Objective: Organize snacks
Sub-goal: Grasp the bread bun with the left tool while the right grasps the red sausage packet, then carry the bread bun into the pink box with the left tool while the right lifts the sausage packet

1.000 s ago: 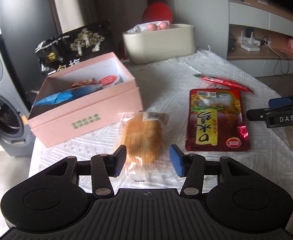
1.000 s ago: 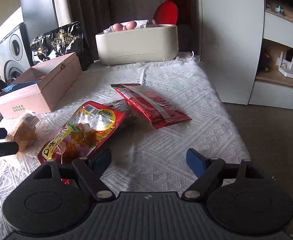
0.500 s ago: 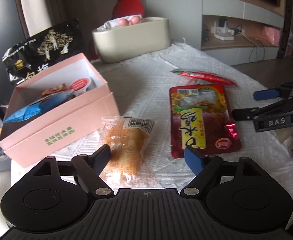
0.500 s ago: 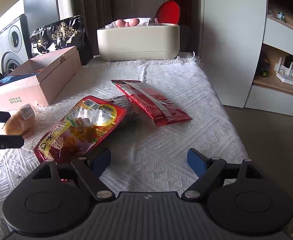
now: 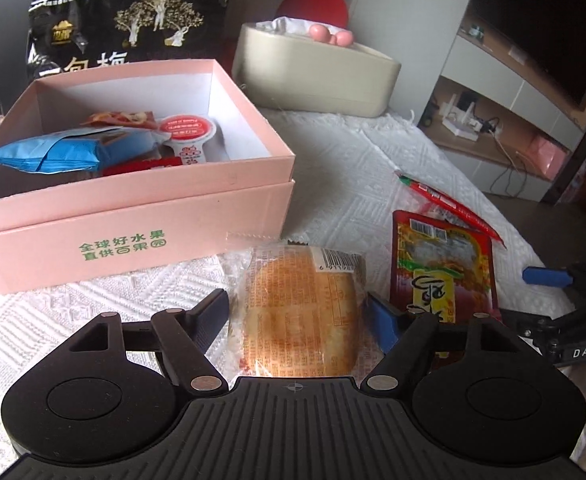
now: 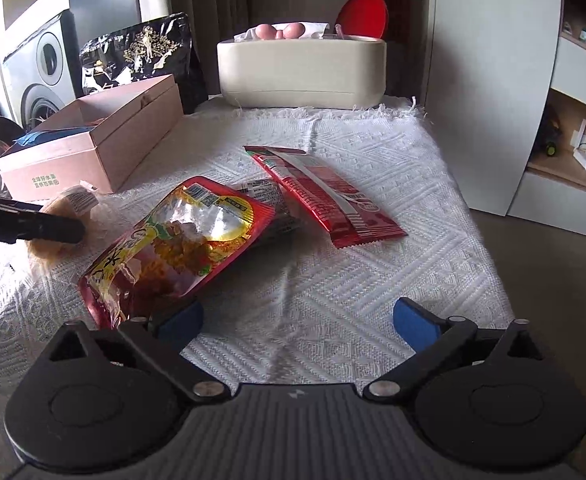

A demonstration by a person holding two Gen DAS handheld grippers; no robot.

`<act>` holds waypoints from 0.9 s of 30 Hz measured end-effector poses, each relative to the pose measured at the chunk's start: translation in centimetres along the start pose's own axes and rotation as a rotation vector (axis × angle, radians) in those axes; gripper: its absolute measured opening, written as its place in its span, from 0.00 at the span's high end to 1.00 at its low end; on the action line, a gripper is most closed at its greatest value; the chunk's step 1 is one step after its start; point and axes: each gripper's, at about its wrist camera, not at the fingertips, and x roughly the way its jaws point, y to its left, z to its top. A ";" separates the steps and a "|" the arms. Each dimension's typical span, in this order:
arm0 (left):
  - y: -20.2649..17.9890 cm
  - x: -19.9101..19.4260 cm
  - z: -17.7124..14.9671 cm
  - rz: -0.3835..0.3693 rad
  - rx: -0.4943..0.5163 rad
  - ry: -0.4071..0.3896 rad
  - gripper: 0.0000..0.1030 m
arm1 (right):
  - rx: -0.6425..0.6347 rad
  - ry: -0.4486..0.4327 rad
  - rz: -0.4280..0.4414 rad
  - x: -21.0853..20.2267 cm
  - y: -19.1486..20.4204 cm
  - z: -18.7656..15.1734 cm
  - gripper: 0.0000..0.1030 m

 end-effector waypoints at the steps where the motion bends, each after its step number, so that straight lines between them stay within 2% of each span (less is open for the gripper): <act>1: 0.0 -0.2 -0.1 -0.008 -0.004 -0.006 0.30 | -0.008 0.008 0.004 0.0 0.0 0.1 0.00; 4: -0.2 -1.5 -0.8 0.021 -0.007 -0.034 0.33 | -0.048 0.051 0.009 0.2 0.2 0.4 0.00; 7: -0.5 -3.7 -2.0 0.145 0.015 -0.095 0.34 | -0.088 0.064 0.032 0.2 0.2 0.6 0.00; 9: 0.1 -4.4 -3.0 0.195 -0.007 -0.113 0.34 | -0.090 0.070 0.062 -0.1 -0.1 1.1 0.02; 10: 0.5 -4.5 -3.4 0.196 -0.024 -0.106 0.34 | -0.080 0.049 0.074 -0.4 -0.3 1.6 0.08; 12: 1.5 -4.2 -4.2 0.169 -0.067 -0.096 0.34 | -0.064 -0.008 0.079 -1.0 -0.7 2.9 0.08; 14: 2.0 -4.3 -4.6 0.151 -0.101 -0.131 0.34 | -0.036 -0.047 0.081 -0.8 -1.4 5.0 0.08; 17: 1.9 -4.1 -4.8 0.154 -0.101 -0.149 0.34 | 0.028 -0.056 0.094 0.8 -2.7 8.0 0.08; 19: 1.4 -4.1 -5.1 0.169 -0.077 -0.160 0.33 | 0.046 -0.029 0.117 2.5 -3.3 9.5 0.09; 20: 1.3 -4.1 -5.1 0.172 -0.072 -0.160 0.33 | 0.040 -0.012 0.113 3.3 -3.4 9.9 0.13; 24: 1.3 -4.1 -5.3 0.170 -0.069 -0.163 0.33 | 0.021 0.067 0.031 6.5 -3.3 9.7 0.27; 25: 1.3 -4.1 -5.3 0.169 -0.070 -0.166 0.33 | 0.015 0.067 -0.024 6.7 -3.2 9.5 0.32; 27: 1.3 -4.1 -5.4 0.168 -0.072 -0.169 0.33 | -0.015 0.016 -0.138 6.4 -2.9 8.7 0.33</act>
